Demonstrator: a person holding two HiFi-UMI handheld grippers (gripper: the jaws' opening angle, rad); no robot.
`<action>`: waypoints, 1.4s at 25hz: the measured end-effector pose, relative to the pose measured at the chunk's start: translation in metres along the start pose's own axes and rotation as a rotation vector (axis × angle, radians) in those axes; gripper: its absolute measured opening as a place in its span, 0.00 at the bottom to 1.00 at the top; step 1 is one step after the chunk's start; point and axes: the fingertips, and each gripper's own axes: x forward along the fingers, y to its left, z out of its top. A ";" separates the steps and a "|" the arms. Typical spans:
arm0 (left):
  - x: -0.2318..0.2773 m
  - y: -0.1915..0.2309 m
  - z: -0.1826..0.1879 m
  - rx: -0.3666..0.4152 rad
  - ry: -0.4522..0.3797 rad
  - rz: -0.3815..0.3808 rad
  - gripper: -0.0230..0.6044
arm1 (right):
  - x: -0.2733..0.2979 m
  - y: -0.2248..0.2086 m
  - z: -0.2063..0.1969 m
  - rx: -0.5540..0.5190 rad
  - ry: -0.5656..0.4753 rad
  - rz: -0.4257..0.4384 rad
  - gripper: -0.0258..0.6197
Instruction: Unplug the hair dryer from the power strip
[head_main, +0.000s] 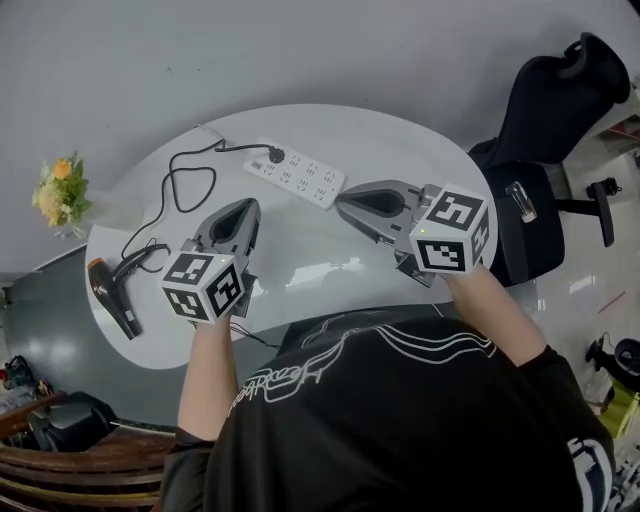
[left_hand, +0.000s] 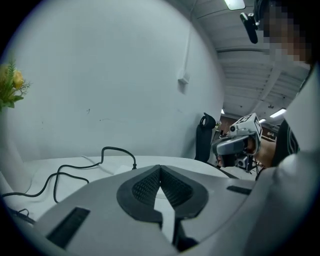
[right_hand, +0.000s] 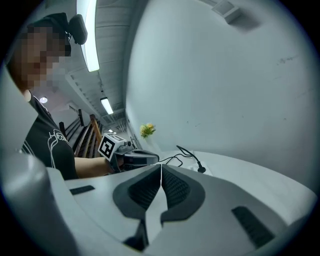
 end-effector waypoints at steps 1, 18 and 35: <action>0.007 0.007 -0.002 0.005 0.008 0.004 0.04 | 0.004 -0.007 -0.001 0.007 0.007 -0.004 0.04; 0.110 0.090 -0.046 0.131 0.086 0.028 0.04 | 0.065 -0.084 -0.031 0.134 0.095 -0.051 0.04; 0.135 0.098 -0.069 0.165 0.093 0.028 0.04 | 0.098 -0.108 -0.034 0.131 0.119 -0.038 0.04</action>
